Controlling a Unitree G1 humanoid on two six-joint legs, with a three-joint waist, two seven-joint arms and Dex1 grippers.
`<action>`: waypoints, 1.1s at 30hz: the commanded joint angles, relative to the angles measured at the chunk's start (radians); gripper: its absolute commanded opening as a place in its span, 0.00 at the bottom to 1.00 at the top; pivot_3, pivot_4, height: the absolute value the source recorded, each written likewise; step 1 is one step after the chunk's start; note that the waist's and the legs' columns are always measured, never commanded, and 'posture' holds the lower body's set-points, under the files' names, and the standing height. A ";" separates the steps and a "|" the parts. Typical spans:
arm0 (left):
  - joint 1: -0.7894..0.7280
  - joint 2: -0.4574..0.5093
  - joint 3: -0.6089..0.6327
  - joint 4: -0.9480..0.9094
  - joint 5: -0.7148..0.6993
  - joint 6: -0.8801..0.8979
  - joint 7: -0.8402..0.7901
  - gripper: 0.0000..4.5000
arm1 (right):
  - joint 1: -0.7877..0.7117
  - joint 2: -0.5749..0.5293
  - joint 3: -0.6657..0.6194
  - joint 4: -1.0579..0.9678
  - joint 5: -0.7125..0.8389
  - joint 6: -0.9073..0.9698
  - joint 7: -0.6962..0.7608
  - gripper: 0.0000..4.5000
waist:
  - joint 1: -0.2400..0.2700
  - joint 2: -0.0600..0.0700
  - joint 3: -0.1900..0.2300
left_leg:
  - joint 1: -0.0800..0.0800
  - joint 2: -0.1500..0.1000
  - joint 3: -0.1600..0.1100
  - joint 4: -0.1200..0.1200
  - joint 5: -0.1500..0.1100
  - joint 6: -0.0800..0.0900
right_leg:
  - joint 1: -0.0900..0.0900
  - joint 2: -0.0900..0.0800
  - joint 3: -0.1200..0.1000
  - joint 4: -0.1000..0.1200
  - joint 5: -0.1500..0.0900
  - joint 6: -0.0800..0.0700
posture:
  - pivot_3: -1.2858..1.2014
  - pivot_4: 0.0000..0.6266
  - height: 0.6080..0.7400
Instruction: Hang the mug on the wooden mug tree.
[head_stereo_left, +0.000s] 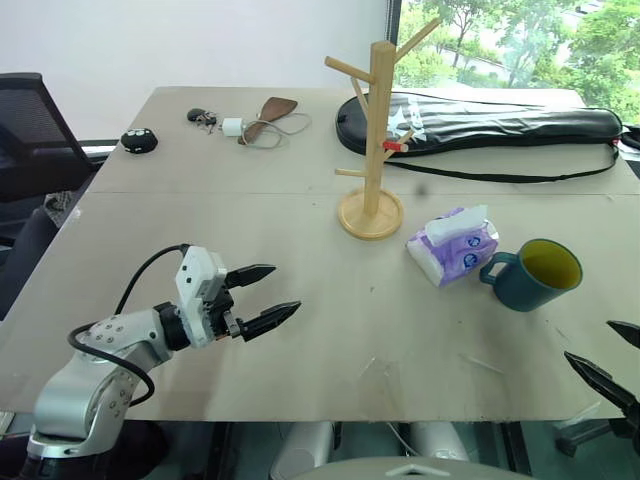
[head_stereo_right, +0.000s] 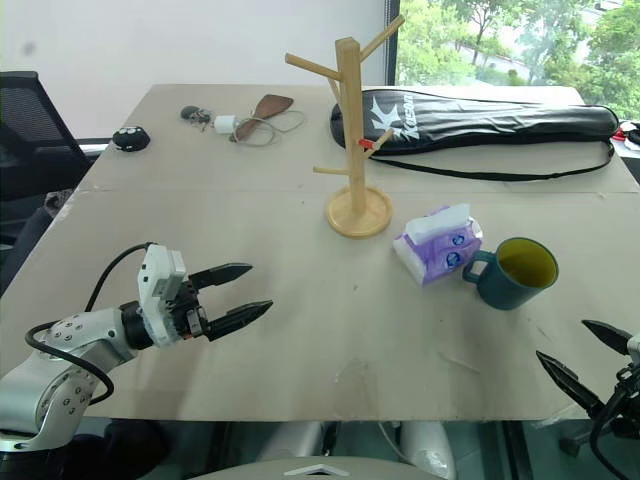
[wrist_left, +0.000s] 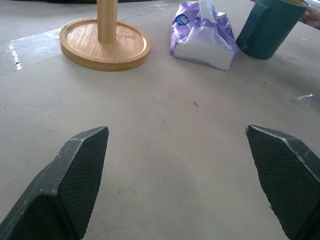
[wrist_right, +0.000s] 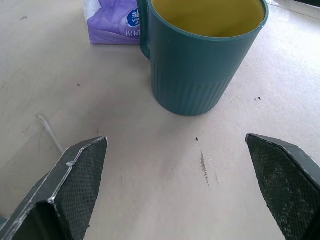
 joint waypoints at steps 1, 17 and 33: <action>-0.029 0.025 0.008 -0.008 -0.028 -0.006 -0.038 1.00 | -0.034 0.007 0.011 -0.129 0.074 0.037 -0.075 1.00 | 0.000 0.000 0.000 | 0.000 0.000 0.000 0.000 0.000 0.000 | 0.000 0.000 0.000 0.000 0.000 0.000 | 0.52 0.24 0.99; -0.138 0.077 0.001 -0.026 -0.116 -0.018 -0.179 1.00 | -0.755 -0.123 0.768 -0.312 -0.063 0.468 -0.642 1.00 | -0.024 -0.003 0.001 | -0.003 0.000 -0.002 0.000 0.003 -0.004 | -0.002 0.001 -0.002 -0.001 0.001 -0.001 | 0.52 0.24 0.99; -0.006 0.094 0.095 -0.095 -0.169 -0.022 -0.204 1.00 | -1.031 0.028 1.116 0.078 -0.442 0.322 -0.557 0.35 | -0.027 -0.003 0.002 | -0.006 0.000 -0.002 0.001 0.003 -0.005 | -0.006 0.001 -0.002 0.000 0.001 -0.001 | 0.52 0.24 0.99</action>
